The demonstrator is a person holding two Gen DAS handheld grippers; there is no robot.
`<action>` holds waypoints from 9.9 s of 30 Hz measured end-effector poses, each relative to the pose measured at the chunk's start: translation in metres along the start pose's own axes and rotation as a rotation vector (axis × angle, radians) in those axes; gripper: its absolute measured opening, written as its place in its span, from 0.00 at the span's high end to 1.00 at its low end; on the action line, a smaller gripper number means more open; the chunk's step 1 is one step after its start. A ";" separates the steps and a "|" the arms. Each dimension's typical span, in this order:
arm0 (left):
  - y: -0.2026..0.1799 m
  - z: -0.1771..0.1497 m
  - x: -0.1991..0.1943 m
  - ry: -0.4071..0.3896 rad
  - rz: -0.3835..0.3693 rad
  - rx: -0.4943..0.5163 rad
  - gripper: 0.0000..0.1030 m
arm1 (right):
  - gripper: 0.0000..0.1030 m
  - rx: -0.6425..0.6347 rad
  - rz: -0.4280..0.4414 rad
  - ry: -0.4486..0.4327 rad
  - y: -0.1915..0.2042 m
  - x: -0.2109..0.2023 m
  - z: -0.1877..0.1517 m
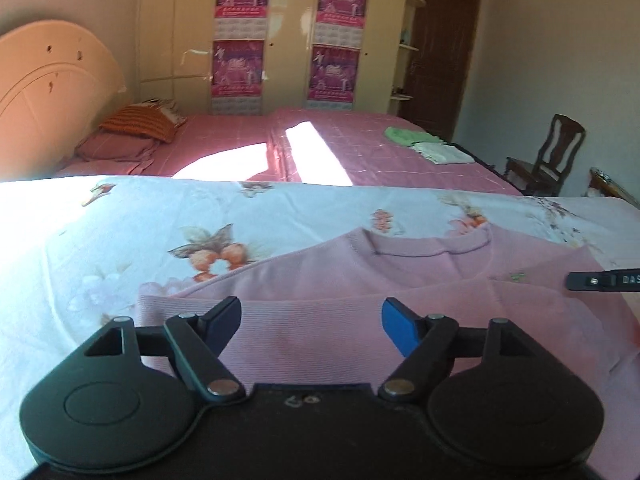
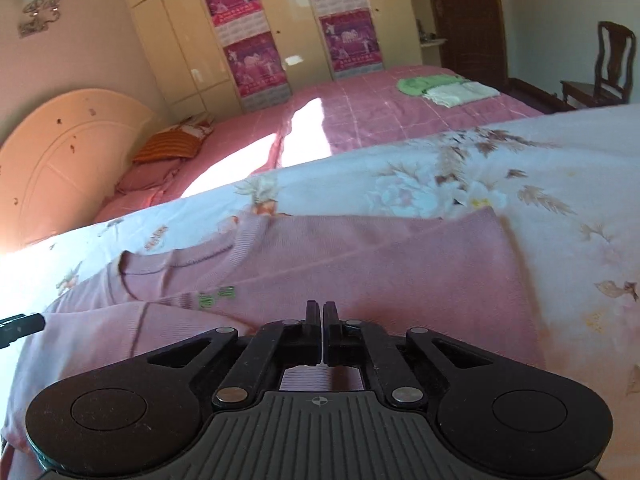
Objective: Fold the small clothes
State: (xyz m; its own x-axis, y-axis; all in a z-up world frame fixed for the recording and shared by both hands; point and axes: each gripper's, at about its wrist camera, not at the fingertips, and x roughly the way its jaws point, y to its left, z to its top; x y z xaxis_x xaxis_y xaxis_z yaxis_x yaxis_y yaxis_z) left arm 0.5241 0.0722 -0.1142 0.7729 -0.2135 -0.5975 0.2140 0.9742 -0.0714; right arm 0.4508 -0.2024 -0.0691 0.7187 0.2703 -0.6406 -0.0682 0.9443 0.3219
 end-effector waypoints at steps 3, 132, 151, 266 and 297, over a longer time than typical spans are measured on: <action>-0.044 -0.007 0.014 0.010 -0.070 0.049 0.25 | 0.81 -0.076 0.091 0.054 0.045 0.023 -0.002; -0.017 -0.242 -0.318 -0.018 -0.168 -0.504 0.94 | 0.83 0.296 0.357 0.093 -0.129 -0.327 -0.218; 0.004 -0.273 -0.288 0.102 -0.158 -0.634 0.91 | 0.56 0.591 0.403 0.161 -0.189 -0.298 -0.248; -0.013 -0.010 0.048 0.031 -0.105 0.021 0.24 | 0.53 -0.277 -0.060 0.084 -0.014 0.051 0.019; -0.044 -0.078 -0.077 -0.038 0.050 0.055 0.27 | 0.53 -0.331 0.029 0.038 -0.012 -0.078 -0.072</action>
State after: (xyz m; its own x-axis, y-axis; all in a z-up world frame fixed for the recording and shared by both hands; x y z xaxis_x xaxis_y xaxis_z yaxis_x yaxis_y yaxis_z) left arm 0.4090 0.0515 -0.1272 0.8055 -0.1685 -0.5681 0.2061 0.9785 0.0020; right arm 0.3458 -0.2212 -0.0730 0.6871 0.2986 -0.6624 -0.3135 0.9443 0.1005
